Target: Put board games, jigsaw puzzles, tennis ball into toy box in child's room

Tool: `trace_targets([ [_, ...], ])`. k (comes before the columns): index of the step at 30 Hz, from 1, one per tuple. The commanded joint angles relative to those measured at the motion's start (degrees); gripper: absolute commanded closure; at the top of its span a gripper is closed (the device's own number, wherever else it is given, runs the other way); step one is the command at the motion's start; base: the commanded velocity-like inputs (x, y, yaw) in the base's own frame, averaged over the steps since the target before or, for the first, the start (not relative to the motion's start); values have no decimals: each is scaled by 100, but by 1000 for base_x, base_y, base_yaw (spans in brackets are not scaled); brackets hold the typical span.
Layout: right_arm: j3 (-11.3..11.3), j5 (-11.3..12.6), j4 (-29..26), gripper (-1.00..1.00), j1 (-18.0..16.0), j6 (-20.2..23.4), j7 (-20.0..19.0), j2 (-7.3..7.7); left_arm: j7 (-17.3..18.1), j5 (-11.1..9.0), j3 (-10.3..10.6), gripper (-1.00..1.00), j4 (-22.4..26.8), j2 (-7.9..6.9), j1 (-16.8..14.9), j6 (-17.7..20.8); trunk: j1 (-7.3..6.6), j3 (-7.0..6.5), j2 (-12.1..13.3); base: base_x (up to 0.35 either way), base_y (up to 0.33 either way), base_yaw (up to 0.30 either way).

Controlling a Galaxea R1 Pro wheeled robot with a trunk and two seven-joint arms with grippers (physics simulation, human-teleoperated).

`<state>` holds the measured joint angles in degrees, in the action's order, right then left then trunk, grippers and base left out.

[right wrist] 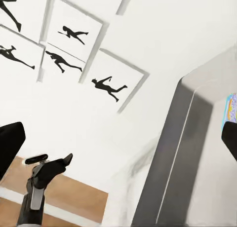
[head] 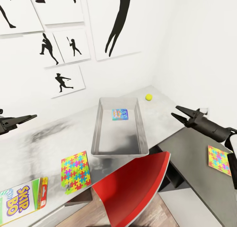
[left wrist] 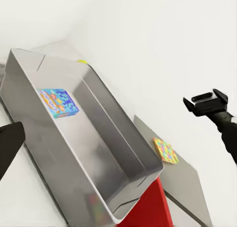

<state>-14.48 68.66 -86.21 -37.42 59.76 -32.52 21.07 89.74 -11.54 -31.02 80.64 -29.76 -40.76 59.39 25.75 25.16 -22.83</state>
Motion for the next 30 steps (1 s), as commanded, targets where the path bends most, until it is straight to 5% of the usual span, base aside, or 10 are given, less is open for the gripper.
trace_targets([
  [1,-136,-16,-47,-100,237,24,-208,-3,26,10,0,-100,-2,-43,44,61,4,-1,-9,0,0,-76],
  [6,-383,-32,-200,-100,1066,24,-910,-27,26,-38,-35,-100,-4,-376,380,61,4,-49,-9,0,0,-77],
  [8,-435,-45,-263,-100,1513,-6,-1244,-31,26,-61,-216,-100,-4,-561,635,61,4,-68,-9,0,0,-77],
  [12,-447,-52,-328,-100,2126,-598,-1779,-29,26,-246,-602,-100,-4,-654,1069,61,4,-106,-9,0,0,-78],
  [21,-387,-327,-427,-100,3240,-1994,-3275,-49,26,-798,-875,-100,-5,-659,2215,61,4,-192,-9,0,0,-76],
  [25,-309,-594,-431,-100,3364,-2255,-3736,-79,26,-836,-917,-100,-9,-542,2566,53,4,-230,-9,0,0,-28],
  [30,-274,-842,-432,-100,3400,-2346,-3910,-314,26,-847,-940,-100,-8,-379,2918,29,4,-277,-9,0,0,-6],
])
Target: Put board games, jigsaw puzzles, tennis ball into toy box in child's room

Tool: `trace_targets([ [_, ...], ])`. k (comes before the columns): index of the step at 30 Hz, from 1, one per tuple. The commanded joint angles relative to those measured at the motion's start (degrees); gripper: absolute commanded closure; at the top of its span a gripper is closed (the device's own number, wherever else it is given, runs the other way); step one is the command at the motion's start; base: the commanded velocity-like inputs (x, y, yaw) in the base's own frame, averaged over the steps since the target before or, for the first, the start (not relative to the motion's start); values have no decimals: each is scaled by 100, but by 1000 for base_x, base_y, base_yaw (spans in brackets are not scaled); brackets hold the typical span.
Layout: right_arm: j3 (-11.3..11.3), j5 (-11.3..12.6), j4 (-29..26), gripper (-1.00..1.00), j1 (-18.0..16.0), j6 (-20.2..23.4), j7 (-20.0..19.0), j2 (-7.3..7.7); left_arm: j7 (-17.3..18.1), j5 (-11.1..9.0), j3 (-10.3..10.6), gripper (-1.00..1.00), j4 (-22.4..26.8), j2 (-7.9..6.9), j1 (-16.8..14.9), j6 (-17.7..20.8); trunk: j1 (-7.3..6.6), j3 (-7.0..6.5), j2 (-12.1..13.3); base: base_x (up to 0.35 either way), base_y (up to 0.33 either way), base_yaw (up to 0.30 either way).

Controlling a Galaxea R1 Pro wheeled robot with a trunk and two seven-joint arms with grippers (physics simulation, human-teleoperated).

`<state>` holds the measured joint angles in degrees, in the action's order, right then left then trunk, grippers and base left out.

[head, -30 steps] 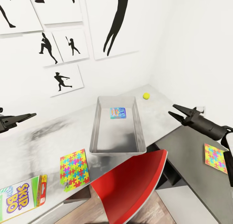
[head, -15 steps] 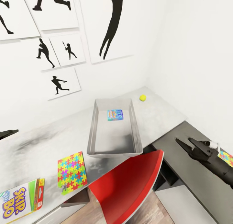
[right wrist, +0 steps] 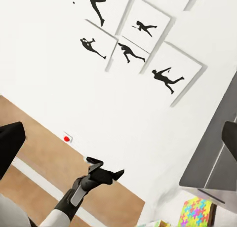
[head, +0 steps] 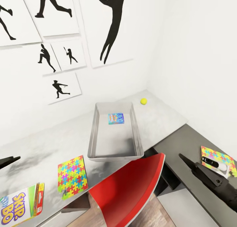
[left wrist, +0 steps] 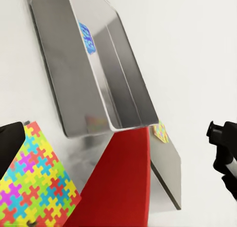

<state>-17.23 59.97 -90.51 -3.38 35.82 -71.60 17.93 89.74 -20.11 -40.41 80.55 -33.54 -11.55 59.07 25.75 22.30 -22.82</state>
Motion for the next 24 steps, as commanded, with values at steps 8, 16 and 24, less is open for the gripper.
trace_targets([
  [8,51,-33,-5,-100,4,-226,-51,-554,26,-1,-89,-100,12,71,102,48,3,-68,-9,0,0,0],
  [16,-58,-41,-3,-100,30,-391,-180,-636,26,9,-104,-100,2,223,109,-74,3,-144,-9,0,0,0],
  [24,-86,-46,-1,-100,56,-432,-233,-647,26,2,-111,-100,31,294,107,-156,3,-220,-9,0,0,0],
])
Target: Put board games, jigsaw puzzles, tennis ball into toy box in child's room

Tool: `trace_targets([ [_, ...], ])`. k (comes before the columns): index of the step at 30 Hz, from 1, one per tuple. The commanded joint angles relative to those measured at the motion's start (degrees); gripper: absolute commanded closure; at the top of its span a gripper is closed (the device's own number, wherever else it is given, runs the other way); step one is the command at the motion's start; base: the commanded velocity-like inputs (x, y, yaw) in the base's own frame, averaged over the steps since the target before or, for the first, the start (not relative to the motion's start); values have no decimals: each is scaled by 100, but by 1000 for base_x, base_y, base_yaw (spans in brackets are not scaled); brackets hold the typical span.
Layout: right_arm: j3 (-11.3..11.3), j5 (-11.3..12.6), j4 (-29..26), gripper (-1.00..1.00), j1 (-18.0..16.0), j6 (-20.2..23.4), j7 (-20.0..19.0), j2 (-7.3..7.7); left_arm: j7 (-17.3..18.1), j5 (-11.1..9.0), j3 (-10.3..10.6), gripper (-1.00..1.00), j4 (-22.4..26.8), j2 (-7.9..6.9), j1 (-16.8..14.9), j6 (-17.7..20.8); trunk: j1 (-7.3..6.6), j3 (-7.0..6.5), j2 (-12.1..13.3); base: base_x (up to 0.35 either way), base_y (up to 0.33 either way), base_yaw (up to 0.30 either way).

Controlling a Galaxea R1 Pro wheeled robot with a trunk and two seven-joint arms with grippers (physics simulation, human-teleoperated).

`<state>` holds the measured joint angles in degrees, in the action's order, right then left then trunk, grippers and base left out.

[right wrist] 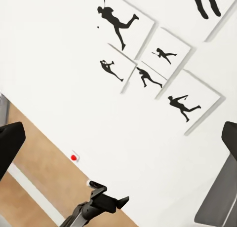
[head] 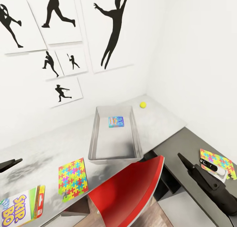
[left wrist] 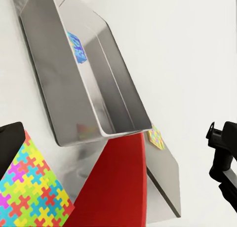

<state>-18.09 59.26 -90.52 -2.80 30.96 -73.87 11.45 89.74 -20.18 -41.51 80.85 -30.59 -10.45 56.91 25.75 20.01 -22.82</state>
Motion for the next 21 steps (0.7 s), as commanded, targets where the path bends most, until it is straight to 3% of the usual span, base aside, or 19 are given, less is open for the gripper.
trace_targets([
  [1,0,25,-1,-100,-3,51,-7,1,26,8,0,-100,12,1,-3,60,3,0,-10,0,0,0],
  [8,-3,-25,17,-100,-2,37,-10,3,26,6,-5,-100,74,8,-6,57,3,-67,-10,0,0,0],
  [15,-35,-713,66,-100,-2,37,-57,-51,26,5,-13,-100,80,1,-7,57,3,-134,-10,0,0,0],
  [21,-43,-818,73,-100,-2,33,-66,-62,26,5,-76,-100,80,0,-7,57,3,-191,-10,0,0,-19],
])
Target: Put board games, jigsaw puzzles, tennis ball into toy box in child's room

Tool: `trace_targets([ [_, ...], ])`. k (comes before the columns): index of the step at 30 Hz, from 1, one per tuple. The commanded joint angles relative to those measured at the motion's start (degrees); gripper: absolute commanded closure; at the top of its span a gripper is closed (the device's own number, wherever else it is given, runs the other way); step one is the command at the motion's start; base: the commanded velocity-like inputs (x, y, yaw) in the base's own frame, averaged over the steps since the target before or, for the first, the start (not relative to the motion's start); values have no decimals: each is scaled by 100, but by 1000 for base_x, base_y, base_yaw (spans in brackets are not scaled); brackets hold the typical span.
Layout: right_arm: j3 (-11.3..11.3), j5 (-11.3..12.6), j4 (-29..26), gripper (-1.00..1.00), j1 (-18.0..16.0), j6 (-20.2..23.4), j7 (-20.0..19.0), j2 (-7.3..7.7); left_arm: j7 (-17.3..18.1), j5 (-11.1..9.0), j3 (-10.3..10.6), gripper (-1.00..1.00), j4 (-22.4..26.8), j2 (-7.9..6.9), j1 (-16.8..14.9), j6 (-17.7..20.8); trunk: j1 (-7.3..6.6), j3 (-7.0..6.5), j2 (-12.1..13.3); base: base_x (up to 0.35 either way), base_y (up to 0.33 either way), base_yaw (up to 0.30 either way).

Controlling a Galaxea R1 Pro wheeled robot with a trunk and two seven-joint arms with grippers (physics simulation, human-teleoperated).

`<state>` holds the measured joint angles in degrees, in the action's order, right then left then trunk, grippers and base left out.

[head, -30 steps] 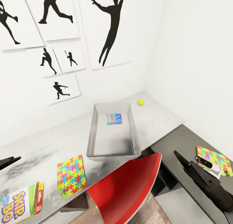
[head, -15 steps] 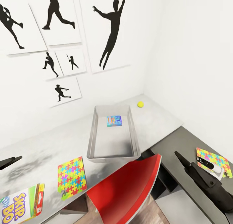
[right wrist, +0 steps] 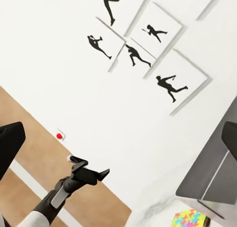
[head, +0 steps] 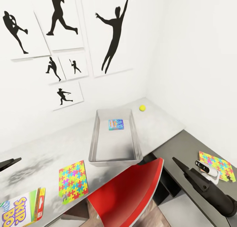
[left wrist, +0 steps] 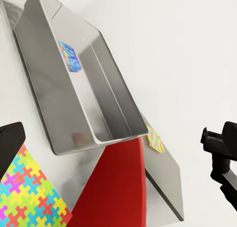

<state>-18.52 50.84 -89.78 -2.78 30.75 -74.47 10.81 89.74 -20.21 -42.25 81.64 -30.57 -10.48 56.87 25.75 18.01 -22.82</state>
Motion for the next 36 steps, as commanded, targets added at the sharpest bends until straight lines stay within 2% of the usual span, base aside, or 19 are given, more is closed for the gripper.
trace_targets([
  [1,-1,20,0,-100,-4,53,-6,1,26,8,-9,-100,1,-1,-4,61,3,0,-10,0,0,-51],
  [8,-3,7,0,-100,-4,29,-6,-4,26,8,-41,-100,4,-1,-2,72,3,-67,-10,0,0,-64],
  [15,-1,5,4,-100,-4,-171,10,24,26,8,-80,-100,9,-1,1,100,3,-133,-10,0,0,-73],
  [36,12,-4,-4,-100,-4,-201,57,-9,26,8,-165,-100,19,-10,5,108,3,-332,-10,0,0,-78],
])
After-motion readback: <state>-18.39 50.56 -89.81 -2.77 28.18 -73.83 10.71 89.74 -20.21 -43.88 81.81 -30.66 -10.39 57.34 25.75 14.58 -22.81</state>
